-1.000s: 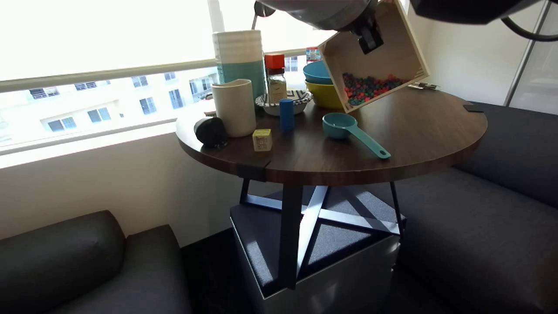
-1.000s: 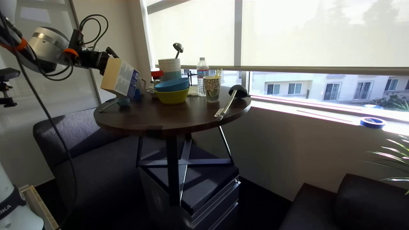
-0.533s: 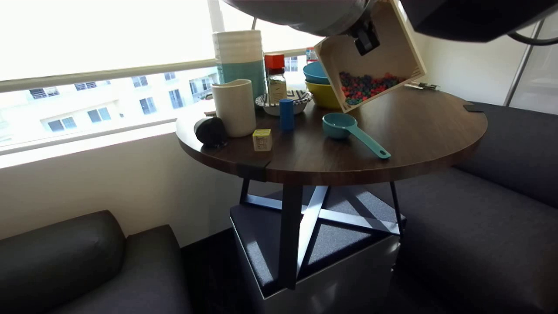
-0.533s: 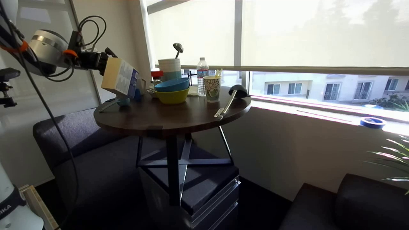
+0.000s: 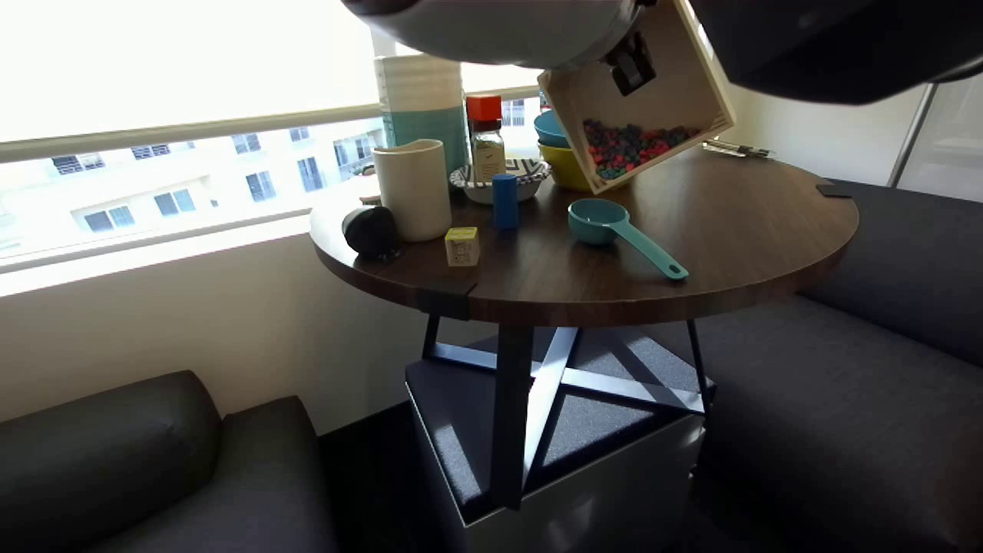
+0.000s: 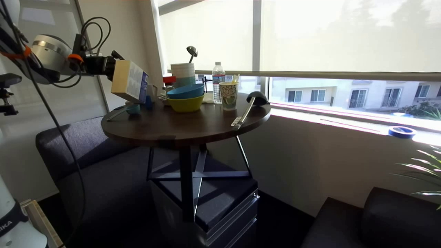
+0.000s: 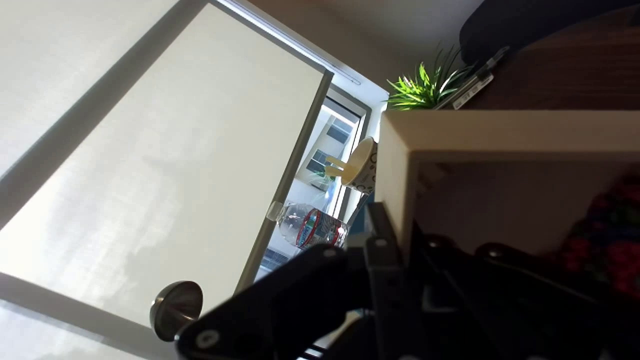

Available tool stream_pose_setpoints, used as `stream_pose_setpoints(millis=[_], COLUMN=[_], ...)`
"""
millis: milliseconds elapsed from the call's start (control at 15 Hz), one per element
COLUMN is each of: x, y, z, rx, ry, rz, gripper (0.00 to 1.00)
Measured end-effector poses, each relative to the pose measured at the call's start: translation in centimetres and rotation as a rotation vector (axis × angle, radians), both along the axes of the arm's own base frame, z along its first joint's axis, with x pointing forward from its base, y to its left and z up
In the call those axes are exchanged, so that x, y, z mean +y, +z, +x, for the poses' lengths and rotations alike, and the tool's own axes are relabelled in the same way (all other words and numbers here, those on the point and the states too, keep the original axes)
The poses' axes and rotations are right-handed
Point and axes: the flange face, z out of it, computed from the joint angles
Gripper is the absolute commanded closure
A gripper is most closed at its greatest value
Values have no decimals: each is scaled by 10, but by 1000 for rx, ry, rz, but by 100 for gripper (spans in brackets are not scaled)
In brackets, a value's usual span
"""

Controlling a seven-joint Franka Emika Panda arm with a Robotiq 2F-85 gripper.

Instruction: Pour some content from the wooden box into the blue scoop on the table

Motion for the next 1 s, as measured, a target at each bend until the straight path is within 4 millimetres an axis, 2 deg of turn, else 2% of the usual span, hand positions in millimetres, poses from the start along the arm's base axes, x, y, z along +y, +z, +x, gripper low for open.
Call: stream_pose_setpoints(millis=[1000], x=[10], y=[-8], z=[0], rx=[51], ry=[48], rz=[-76], gripper=[99])
